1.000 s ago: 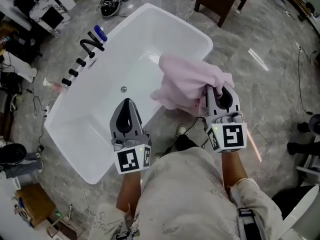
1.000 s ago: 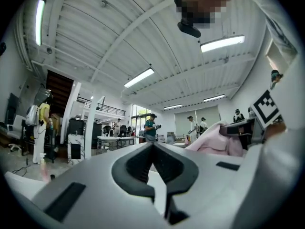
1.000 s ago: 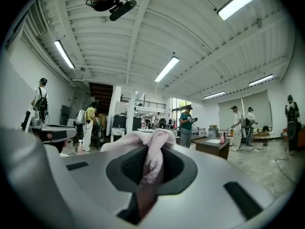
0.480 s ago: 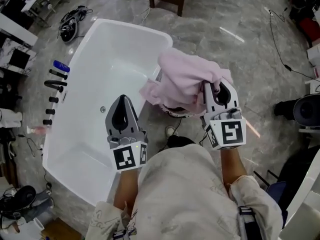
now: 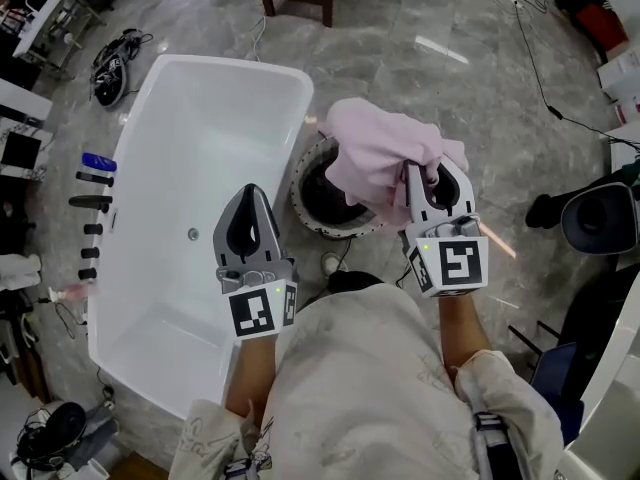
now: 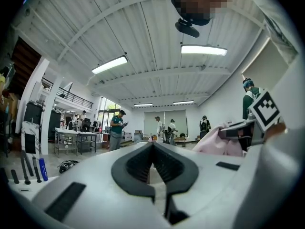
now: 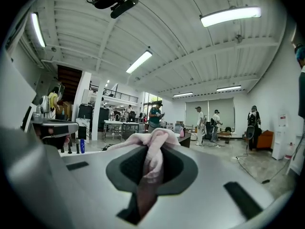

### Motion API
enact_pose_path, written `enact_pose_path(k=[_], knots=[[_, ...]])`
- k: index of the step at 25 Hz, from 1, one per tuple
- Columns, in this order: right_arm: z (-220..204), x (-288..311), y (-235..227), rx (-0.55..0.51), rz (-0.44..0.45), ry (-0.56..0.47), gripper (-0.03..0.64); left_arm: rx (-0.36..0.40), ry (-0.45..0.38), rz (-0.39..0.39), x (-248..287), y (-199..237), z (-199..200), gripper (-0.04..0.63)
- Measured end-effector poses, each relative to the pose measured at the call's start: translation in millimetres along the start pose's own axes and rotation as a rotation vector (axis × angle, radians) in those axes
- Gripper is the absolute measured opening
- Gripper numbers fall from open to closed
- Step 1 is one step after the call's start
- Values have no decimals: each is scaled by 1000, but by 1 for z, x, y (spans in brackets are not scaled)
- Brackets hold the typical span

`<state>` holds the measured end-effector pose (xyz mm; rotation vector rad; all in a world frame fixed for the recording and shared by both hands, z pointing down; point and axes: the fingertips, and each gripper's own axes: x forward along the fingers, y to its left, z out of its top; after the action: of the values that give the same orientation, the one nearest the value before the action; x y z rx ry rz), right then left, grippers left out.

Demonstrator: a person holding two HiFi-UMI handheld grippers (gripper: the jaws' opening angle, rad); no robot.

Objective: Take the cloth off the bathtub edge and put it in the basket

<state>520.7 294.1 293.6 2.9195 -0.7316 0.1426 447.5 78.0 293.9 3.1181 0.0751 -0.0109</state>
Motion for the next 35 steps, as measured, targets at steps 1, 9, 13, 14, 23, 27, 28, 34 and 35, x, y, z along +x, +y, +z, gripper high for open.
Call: enact_pose_path(k=[1,9,13,14,23,27,28,34,35], knots=[[-3,0,-3,2,-6,4,26,0,1,-1,2,0,-1,2],[-25,5,-14,7,-32,48,26,-6,12,-8,8,-3,-11,2],[-43,9,-9,-1,-14,97,26,-3,21,-3,8,-8,-11,2],[-49,12,-6,-3,-7,111,26,-2,23,1,7,-7,-12,2],[-124,28,18,6,35,270,26,-5,43,33,-3,0,-20,2],[-163,34,26,21,47,352,26,-8,51,51,-10,4,-24,2],[-173,35,28,28,51,372,26,-8,53,55,-12,5,-25,2],[-232,42,37,90,75,494,26,0,64,79,-19,6,-28,2],[-241,44,38,91,78,514,26,2,66,82,-19,6,-28,2]])
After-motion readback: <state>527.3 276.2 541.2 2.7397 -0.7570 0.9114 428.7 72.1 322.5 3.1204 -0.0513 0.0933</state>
